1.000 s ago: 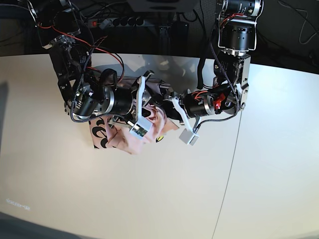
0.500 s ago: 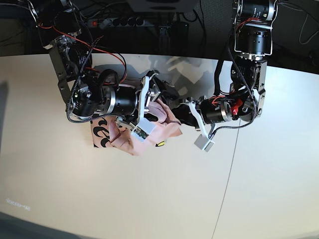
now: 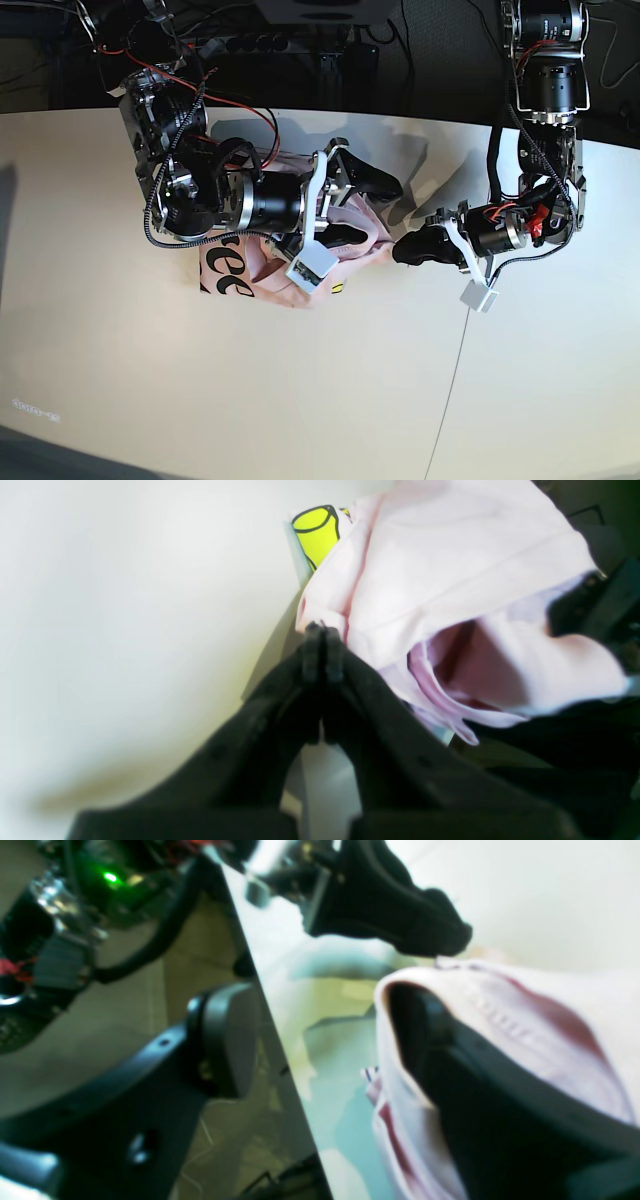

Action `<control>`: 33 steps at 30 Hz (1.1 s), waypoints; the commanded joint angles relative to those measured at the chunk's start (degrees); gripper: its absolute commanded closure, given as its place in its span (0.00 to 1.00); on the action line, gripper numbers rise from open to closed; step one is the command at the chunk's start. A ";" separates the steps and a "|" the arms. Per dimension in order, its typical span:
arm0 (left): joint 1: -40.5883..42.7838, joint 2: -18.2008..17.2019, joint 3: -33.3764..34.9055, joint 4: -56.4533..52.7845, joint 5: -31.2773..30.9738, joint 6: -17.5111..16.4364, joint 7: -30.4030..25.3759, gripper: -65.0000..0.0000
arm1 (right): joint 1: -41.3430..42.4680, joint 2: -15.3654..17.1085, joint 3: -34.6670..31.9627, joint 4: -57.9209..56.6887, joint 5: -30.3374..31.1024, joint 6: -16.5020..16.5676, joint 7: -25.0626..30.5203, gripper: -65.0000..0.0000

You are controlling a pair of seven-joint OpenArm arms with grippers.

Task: Fold the T-shirt properly
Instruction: 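Tuck and flatten the folded bundle with the right gripper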

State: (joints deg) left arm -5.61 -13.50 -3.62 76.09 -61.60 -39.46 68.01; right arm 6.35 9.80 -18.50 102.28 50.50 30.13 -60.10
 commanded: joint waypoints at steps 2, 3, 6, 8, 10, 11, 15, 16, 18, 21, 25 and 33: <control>-1.22 -1.38 -0.22 1.11 -1.66 -0.54 -0.66 0.99 | 0.94 -1.25 0.15 1.22 1.49 3.54 1.36 0.37; -1.22 -1.81 -0.22 1.11 -1.66 -0.54 -0.66 0.99 | 0.94 -1.84 0.15 1.22 1.18 3.54 1.38 0.37; -1.22 -2.56 -0.22 1.11 -2.62 -0.54 -0.09 0.99 | 0.94 -3.26 0.15 1.22 -0.02 3.54 1.62 0.37; -1.22 -2.78 -0.22 1.11 -2.95 -0.54 0.37 0.99 | 0.94 -3.67 0.15 1.22 -0.15 3.52 1.86 0.37; -1.22 -2.91 -0.22 1.11 -2.93 -0.54 0.55 0.99 | 0.92 -3.93 0.15 1.22 -0.15 3.54 1.79 0.37; -1.20 -3.06 -0.22 1.11 -2.95 -0.54 0.57 0.99 | 0.92 -3.98 0.13 1.22 -0.13 3.56 1.68 0.37; -1.22 -4.31 -0.22 1.11 -3.02 -0.54 0.59 0.99 | 1.36 -3.96 0.07 1.22 -0.31 3.54 1.60 0.40; -1.22 -4.79 -0.22 1.11 -3.26 -0.54 0.59 0.99 | 1.88 -3.96 0.11 1.22 -0.81 3.54 1.60 0.47; -1.22 -5.81 -0.24 1.11 -3.80 -0.54 0.61 0.99 | 3.43 -3.96 0.85 1.22 -2.45 3.54 1.57 0.75; -1.20 -7.02 -0.28 1.11 -3.76 -0.54 0.63 0.99 | 5.66 -3.91 4.42 1.22 -5.31 3.50 1.09 1.00; -1.20 -8.15 -0.39 1.11 -3.76 -0.54 0.68 0.99 | 8.02 -1.66 11.04 1.25 -1.88 3.50 -0.85 1.00; -1.20 -9.22 -3.56 1.11 -4.46 -0.54 0.79 0.99 | 8.55 10.60 12.74 1.27 5.03 3.54 -5.90 1.00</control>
State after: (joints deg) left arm -5.58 -21.93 -6.81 76.18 -64.60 -39.46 69.65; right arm 13.74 20.12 -6.04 102.54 54.24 30.13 -67.35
